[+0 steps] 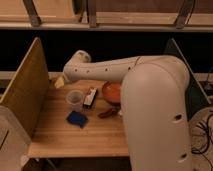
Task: Place the eraser on the white sponge
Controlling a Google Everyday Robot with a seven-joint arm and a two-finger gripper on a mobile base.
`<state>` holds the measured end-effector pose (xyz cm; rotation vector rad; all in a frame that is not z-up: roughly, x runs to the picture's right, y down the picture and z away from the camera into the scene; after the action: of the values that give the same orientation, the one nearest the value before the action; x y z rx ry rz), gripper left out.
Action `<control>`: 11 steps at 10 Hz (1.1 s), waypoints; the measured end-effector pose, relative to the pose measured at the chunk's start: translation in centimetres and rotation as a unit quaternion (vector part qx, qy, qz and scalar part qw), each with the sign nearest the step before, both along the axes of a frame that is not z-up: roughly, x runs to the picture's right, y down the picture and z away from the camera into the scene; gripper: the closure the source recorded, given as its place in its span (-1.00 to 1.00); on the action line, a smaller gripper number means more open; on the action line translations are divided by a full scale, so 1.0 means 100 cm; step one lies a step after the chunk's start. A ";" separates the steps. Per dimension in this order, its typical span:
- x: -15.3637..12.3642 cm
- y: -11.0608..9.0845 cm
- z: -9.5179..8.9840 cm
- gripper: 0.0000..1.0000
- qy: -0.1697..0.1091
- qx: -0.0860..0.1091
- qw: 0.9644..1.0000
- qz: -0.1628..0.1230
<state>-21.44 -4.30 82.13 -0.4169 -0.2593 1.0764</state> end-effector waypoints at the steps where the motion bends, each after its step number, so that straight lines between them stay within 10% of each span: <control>1: 0.000 0.000 0.000 -0.60 0.000 0.000 1.000 0.000; 8: 0.017 -0.018 0.026 -0.60 0.032 -0.018 0.999 0.033; 11: 0.048 -0.025 0.041 -0.60 0.091 -0.038 0.991 0.092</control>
<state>-16.66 -6.76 86.21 -0.3648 -0.0971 1.3005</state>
